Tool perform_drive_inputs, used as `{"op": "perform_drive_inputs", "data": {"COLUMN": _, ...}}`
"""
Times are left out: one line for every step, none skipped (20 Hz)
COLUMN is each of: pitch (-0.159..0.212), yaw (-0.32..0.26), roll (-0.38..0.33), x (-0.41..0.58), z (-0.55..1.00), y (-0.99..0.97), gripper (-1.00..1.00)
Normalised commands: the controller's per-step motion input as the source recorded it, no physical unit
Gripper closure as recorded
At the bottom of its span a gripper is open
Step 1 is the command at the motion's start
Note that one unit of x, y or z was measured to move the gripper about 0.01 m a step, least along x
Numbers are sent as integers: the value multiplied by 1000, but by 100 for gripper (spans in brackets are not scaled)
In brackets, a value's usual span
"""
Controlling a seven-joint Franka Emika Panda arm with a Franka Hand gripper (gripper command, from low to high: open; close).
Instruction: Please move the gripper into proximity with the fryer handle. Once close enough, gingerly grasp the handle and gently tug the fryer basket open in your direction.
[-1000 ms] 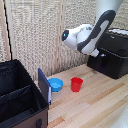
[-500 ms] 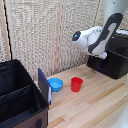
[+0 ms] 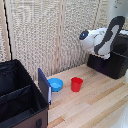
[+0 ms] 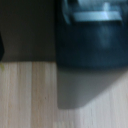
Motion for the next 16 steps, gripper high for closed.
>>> {"op": "perform_drive_inputs", "data": {"pitch": 0, "yaw": 147, "roll": 0, "x": 9, "z": -100, "y": -437, "gripper": -100}}
{"op": "perform_drive_inputs", "data": {"pitch": 0, "yaw": 141, "roll": 0, "x": 97, "z": -137, "y": -320, "gripper": -100}}
{"op": "perform_drive_inputs", "data": {"pitch": 57, "yaw": 107, "roll": 5, "x": 143, "z": -57, "y": -263, "gripper": -100}}
{"op": "perform_drive_inputs", "data": {"pitch": 66, "yaw": 75, "roll": 11, "x": 229, "z": -20, "y": -151, "gripper": 100}}
{"op": "perform_drive_inputs", "data": {"pitch": 0, "yaw": 0, "roll": 0, "x": 114, "z": -34, "y": 0, "gripper": 100}}
{"op": "perform_drive_inputs", "data": {"pitch": 18, "yaw": 0, "roll": 0, "x": 54, "z": -31, "y": 0, "gripper": 100}}
{"op": "perform_drive_inputs", "data": {"pitch": 38, "yaw": 0, "roll": 0, "x": 0, "z": -23, "y": 0, "gripper": 100}}
{"op": "perform_drive_inputs", "data": {"pitch": 35, "yaw": 0, "roll": 0, "x": 0, "z": -31, "y": 0, "gripper": 100}}
{"op": "perform_drive_inputs", "data": {"pitch": 48, "yaw": -3, "roll": 0, "x": 0, "z": -37, "y": 0, "gripper": 100}}
{"op": "perform_drive_inputs", "data": {"pitch": 23, "yaw": -47, "roll": -2, "x": 0, "z": -46, "y": 0, "gripper": 100}}
{"op": "perform_drive_inputs", "data": {"pitch": 0, "yaw": -81, "roll": 0, "x": 0, "z": -109, "y": 0, "gripper": 100}}
{"op": "perform_drive_inputs", "data": {"pitch": 0, "yaw": -76, "roll": 0, "x": 0, "z": -94, "y": 0, "gripper": 100}}
{"op": "perform_drive_inputs", "data": {"pitch": 0, "yaw": -36, "roll": 0, "x": 0, "z": -131, "y": 0, "gripper": 100}}
{"op": "perform_drive_inputs", "data": {"pitch": 0, "yaw": -28, "roll": 0, "x": 0, "z": -126, "y": 0, "gripper": 100}}
{"op": "perform_drive_inputs", "data": {"pitch": 0, "yaw": -29, "roll": 0, "x": 0, "z": -131, "y": 11, "gripper": 100}}
{"op": "perform_drive_inputs", "data": {"pitch": 36, "yaw": -40, "roll": 28, "x": 0, "z": -154, "y": 51, "gripper": 100}}
